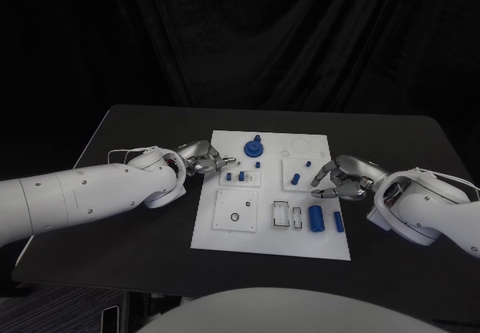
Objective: Assemble the parts on the task board
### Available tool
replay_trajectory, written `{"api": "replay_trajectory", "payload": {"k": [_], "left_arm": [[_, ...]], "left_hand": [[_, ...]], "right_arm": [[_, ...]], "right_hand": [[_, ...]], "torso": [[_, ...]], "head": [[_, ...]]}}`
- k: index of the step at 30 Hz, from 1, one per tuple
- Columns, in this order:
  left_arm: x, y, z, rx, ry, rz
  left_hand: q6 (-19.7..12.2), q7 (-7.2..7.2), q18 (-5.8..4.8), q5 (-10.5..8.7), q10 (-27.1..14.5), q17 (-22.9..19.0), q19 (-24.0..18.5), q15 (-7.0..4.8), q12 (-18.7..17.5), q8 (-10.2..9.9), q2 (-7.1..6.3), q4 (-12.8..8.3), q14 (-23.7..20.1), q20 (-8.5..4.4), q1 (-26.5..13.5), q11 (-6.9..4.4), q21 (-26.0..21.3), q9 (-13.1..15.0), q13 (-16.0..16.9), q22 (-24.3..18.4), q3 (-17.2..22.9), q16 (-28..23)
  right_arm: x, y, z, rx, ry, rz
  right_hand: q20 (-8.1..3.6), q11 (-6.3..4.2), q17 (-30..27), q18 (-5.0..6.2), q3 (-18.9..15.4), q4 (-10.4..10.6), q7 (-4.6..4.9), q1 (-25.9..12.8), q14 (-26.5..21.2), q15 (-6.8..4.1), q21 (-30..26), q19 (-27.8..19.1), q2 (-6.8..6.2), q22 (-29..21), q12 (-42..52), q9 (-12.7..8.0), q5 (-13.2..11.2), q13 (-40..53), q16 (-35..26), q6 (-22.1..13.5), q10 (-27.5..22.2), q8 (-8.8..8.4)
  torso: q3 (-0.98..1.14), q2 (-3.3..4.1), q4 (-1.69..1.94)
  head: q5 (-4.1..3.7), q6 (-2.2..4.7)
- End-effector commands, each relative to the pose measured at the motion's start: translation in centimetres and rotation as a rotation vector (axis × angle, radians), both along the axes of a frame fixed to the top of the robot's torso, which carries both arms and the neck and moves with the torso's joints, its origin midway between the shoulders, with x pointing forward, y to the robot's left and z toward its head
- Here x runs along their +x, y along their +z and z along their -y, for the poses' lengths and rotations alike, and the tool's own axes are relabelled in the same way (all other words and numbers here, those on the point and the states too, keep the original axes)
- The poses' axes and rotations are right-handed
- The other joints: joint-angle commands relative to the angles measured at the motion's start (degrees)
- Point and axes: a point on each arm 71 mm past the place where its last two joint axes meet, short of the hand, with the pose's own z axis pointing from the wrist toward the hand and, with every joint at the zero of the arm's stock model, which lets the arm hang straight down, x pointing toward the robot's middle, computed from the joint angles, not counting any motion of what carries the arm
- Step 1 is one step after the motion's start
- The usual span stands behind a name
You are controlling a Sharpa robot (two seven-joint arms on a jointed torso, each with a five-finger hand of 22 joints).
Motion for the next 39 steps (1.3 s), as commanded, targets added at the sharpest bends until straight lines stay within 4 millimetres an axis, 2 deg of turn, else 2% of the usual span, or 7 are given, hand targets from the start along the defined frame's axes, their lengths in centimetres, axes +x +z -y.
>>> {"api": "replay_trajectory", "payload": {"k": [1,7,11,22,24,29,39], "left_arm": [[-0.1,1.5,0.2,-0.046,-0.055,0.215],[-0.4,2.4,-0.4,-0.068,-0.071,0.312],[-0.6,2.8,-0.3,-0.091,-0.138,0.377],[-0.4,2.7,0.3,-0.105,-0.303,0.396],[-0.3,2.5,0.3,-0.097,-0.294,0.369],[-0.5,1.8,0.1,-0.063,-0.250,0.262],[-1.2,1.0,-0.1,-0.043,-0.131,-0.004]], "left_hand": [[-0.2,-0.23,-0.31,1.15,5.9,15.1,0.8,-0.12,0.0,0.4,-0.47,0.0,6.0,-0.22,1.8,-0.04,0.4,0.3,15.1,11.5,-0.7,0.2],[-0.1,-0.25,-0.37,1.67,5.9,15.1,0.9,-0.12,0.0,0.4,-0.54,0.1,6.0,-0.24,2.1,-0.06,0.7,0.3,15.1,11.5,-1.1,0.2],[-3.9,1.11,0.73,8.71,5.6,15.1,-2.7,1.02,-0.5,-3.2,-0.80,-0.2,6.0,0.51,10.9,1.17,-4.9,-2.1,14.9,10.0,-0.7,0.2],[-3.7,4.18,3.60,6.69,-30.8,-7.4,-18.1,5.29,-48.5,-12.8,-4.93,0.1,-14.9,4.28,30.0,5.33,-21.8,-15.5,-11.9,5.7,6.6,-19.5],[-2.0,3.91,3.26,6.72,-26.8,-5.4,-15.8,4.88,-44.6,-13.0,-5.03,0.2,-11.9,4.29,29.0,4.88,-18.5,-16.8,-10.6,6.5,6.6,-17.1],[7.2,-0.20,-0.40,7.81,1.2,15.1,-1.0,0.85,-8.0,-8.5,-4.42,0.0,6.0,1.21,19.3,0.49,1.5,-15.9,9.9,11.6,4.7,0.2],[8.8,-1.73,-1.40,13.19,5.9,15.1,2.3,-0.87,0.0,-5.2,-3.70,0.1,6.0,-0.85,13.2,-1.21,5.9,-9.9,15.1,12.9,2.4,0.2]], "right_arm": [[-0.1,0.1,0.1,0.009,-0.002,0.021],[0.0,0.1,0.2,0.011,-0.004,0.027],[0.0,0.1,0.1,0.016,-0.002,0.036],[0.0,0.3,0.2,0.036,0.000,0.064],[0.0,0.3,0.2,0.037,0.000,0.065],[0.0,0.3,0.3,0.038,-0.001,0.068],[0.0,0.3,0.3,0.039,-0.002,0.071]], "right_hand": [[-0.20,-1.31,5.9,0.04,0.1,-0.1,0.02,1.3,3.9,-0.41,0.3,0.4,1.86,8.8,-0.2,0.0,0.3,-2.3,0.0,0.6,1.3,-0.09],[-0.21,-1.33,6.0,0.02,0.0,0.0,0.00,1.1,3.9,-0.42,0.4,0.4,1.89,8.9,-0.2,-0.1,0.3,-2.3,0.0,0.7,1.3,-0.03],[-0.21,-1.33,6.0,0.03,0.0,0.0,-0.02,1.0,3.9,-0.43,0.3,0.4,1.91,8.9,-0.2,-0.1,0.3,-2.3,0.0,0.8,1.4,0.00],[-0.27,-1.47,6.4,-0.12,-0.1,0.0,-0.20,0.7,4.0,-0.52,1.0,0.7,2.06,9.1,0.0,-0.1,0.4,-1.8,0.3,1.3,1.7,0.24],[-0.27,-1.48,6.4,-0.13,-0.1,-0.1,-0.21,0.7,4.0,-0.52,1.0,0.7,2.06,9.1,0.0,-0.1,0.4,-1.8,0.3,1.3,1.7,0.24],[-0.28,-1.50,6.5,-0.12,-0.1,-0.1,-0.24,0.6,4.0,-0.54,1.0,0.7,2.07,9.1,0.0,-0.1,0.4,-1.8,0.3,1.3,1.7,0.27],[-0.29,-1.53,6.4,-0.14,-0.1,-0.1,-0.27,0.6,4.0,-0.55,1.1,0.8,2.07,9.2,0.0,-0.1,0.5,-1.8,0.3,1.4,1.7,0.29]], "torso": [[-0.01,0.02,0.00],[-0.02,0.03,0.02],[-0.02,0.02,0.04],[-0.01,0.01,0.02],[0.00,0.01,0.01],[-0.02,0.03,0.02],[-0.02,0.03,0.00]], "head": [[-0.17,0.00],[-0.08,0.00],[-0.20,0.00],[-0.44,0.00],[-0.50,0.00],[-0.48,0.00],[-0.17,0.00]]}}
